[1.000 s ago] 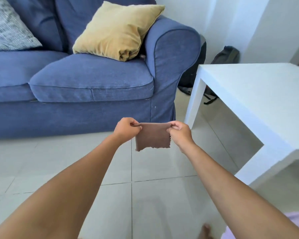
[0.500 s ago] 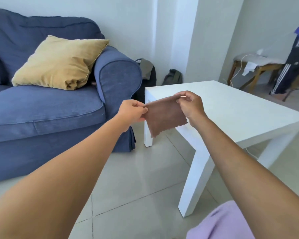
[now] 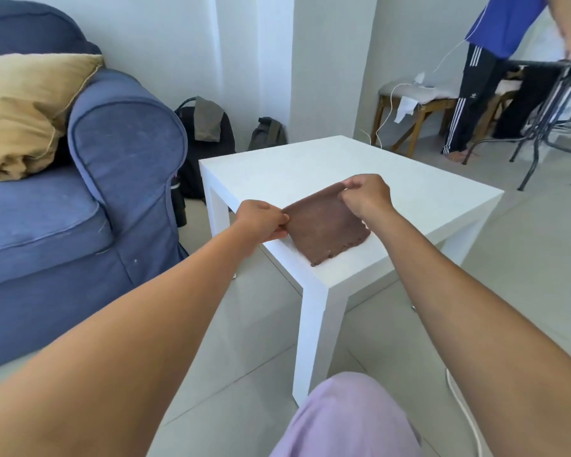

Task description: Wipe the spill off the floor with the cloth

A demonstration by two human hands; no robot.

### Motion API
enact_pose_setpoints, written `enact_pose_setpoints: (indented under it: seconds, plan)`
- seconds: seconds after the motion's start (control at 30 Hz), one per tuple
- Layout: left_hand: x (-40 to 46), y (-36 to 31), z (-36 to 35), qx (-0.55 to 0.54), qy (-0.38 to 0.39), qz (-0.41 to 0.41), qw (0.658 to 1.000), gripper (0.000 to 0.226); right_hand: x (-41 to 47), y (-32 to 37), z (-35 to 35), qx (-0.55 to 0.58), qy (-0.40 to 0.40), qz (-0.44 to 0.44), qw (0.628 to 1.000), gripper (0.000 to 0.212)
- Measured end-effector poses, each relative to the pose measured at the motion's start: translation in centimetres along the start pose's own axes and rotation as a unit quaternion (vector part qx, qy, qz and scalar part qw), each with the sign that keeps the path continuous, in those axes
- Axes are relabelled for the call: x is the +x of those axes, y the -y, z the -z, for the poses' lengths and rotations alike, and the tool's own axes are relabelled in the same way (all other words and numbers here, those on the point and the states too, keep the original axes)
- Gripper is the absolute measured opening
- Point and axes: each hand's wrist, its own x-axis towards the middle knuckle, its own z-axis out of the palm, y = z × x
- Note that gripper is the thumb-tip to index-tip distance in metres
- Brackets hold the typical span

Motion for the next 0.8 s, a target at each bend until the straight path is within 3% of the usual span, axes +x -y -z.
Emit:
enact_pose_setpoints:
  seconds: [0.17,0.4,0.53,0.6,0.8]
  plan:
    - [2.2,1.6,0.2,0.158,-0.059,-0.051,0.984,0.008,1.0,-1.3,-2.0,-0.073,0.019,0.011,0.997,0.027]
    - [3.0,2.7,0.2,0.179,-0.081,-0.092,0.976,0.015,1.3,-2.5,-3.6,-0.183,0.022,0.051,0.981,0.019]
    - [2.8,3.6,2.0,0.197,-0.071,-0.069,0.975,0.009,0.6,-0.9,-4.2,-0.301,0.018,0.022,0.953,0.031]
    - [2.5,4.1,3.7,0.188,-0.064,-0.061,0.978,0.027,-0.5,0.3,-5.0,-0.344,0.023,0.039,0.938,0.034]
    - [-1.4,5.6,12.8,0.225,-0.132,-0.032,0.965,0.038,-7.0,4.7,-10.7,-0.317,0.105,0.158,0.929,0.035]
